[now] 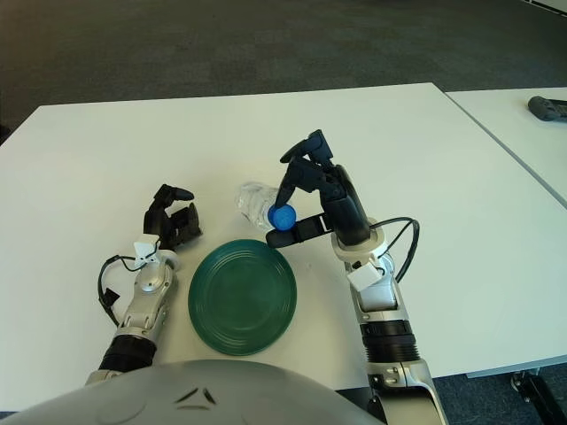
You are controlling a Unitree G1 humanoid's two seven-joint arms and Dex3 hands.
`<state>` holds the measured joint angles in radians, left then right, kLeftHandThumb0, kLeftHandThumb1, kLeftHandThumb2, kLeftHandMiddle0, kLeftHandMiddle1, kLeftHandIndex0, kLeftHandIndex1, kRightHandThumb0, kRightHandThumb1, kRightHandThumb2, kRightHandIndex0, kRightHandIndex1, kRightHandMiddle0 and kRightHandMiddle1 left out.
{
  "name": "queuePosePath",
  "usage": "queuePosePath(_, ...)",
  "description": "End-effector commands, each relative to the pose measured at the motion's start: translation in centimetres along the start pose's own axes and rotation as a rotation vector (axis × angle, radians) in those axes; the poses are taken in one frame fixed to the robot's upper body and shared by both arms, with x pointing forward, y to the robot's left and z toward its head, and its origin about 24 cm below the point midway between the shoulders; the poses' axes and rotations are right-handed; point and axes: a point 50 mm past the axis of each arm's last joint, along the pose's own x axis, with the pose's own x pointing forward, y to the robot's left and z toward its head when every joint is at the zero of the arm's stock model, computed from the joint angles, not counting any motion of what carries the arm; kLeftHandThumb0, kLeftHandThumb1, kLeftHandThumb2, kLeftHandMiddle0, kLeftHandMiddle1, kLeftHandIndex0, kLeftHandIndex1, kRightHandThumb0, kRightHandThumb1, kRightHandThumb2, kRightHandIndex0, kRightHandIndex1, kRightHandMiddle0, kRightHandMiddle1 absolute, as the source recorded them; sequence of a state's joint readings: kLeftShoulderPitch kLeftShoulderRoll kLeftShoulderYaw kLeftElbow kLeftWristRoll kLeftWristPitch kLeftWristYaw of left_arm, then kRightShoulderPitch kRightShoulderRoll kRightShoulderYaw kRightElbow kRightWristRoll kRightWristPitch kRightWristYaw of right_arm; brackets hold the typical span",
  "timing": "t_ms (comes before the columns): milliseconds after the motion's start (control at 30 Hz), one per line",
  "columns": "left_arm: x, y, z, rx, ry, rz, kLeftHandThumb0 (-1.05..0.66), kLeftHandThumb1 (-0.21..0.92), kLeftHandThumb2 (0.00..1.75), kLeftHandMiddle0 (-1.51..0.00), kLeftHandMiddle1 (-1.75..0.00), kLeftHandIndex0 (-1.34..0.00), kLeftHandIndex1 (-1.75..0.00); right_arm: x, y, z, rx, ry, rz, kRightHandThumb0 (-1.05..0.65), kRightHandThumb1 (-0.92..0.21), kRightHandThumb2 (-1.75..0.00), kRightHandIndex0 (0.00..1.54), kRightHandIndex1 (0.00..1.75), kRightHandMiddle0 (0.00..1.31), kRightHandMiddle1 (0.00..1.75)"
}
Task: Put the bottle into the plate.
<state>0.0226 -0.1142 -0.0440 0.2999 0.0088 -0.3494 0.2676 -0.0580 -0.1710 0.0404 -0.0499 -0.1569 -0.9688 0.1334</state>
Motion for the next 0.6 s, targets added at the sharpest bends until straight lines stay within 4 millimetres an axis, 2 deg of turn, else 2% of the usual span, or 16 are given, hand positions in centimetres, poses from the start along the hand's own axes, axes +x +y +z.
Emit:
queuePosePath(0, -0.22, -1.18, -0.53, -0.038, 0.046, 0.007, -0.46, 0.40, 1.21, -1.29, -1.75, -0.55, -1.75, 0.42, -0.60, 0.21, -0.007, -0.043, -0.040, -0.45, -0.66, -1.03, 1.27, 1.75, 0.99, 1.75)
queuePosePath(567, -0.19, -1.65, -0.43, -0.040, 0.060, 0.011, -0.46, 0.40, 1.21, -1.26, -1.75, -0.55, -1.75, 0.42, -0.99, 0.16, -0.009, -0.043, -0.041, -0.45, -0.66, -1.03, 1.27, 1.75, 0.99, 1.75)
